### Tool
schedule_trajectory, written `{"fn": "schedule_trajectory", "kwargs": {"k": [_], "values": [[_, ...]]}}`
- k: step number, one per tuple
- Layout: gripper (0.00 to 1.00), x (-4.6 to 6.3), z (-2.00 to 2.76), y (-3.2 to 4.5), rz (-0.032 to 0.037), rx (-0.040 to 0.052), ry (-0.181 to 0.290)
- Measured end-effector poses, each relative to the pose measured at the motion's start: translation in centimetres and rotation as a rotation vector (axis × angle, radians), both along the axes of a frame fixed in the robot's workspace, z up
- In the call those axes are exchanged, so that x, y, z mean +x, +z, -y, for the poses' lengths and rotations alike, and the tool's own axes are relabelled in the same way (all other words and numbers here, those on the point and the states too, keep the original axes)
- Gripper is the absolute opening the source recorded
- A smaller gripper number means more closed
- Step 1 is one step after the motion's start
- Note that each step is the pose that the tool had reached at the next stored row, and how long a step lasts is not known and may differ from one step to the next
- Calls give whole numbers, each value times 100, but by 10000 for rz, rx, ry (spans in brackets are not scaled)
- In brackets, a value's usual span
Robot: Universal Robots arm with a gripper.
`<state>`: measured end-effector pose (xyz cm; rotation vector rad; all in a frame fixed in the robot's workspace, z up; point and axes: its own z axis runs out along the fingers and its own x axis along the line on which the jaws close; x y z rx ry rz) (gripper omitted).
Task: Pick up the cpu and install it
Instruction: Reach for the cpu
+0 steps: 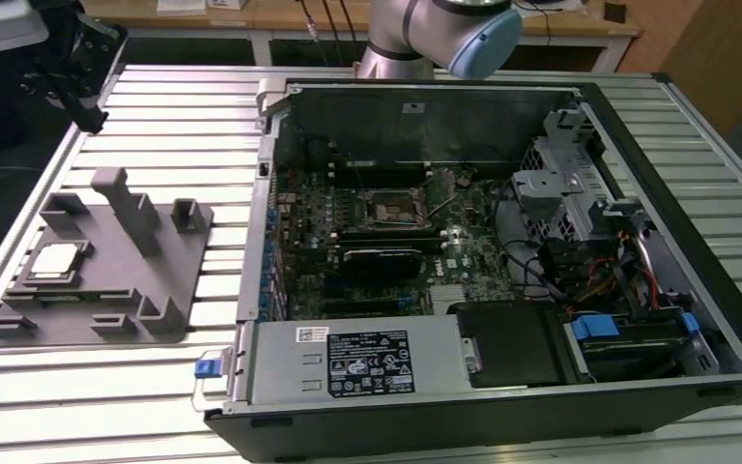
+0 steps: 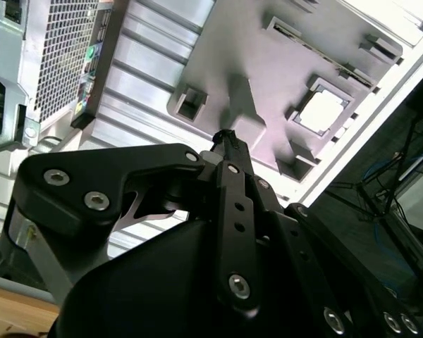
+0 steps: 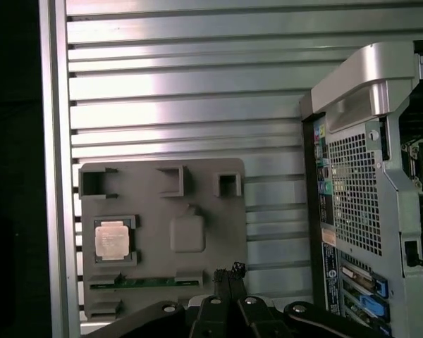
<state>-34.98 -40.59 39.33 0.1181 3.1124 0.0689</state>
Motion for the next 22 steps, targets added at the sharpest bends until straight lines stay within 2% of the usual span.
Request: {"fn": "schedule_trajectory", "kwargs": {"k": [22], "values": [[11,-400,20,-3,-1,0,0]]}}
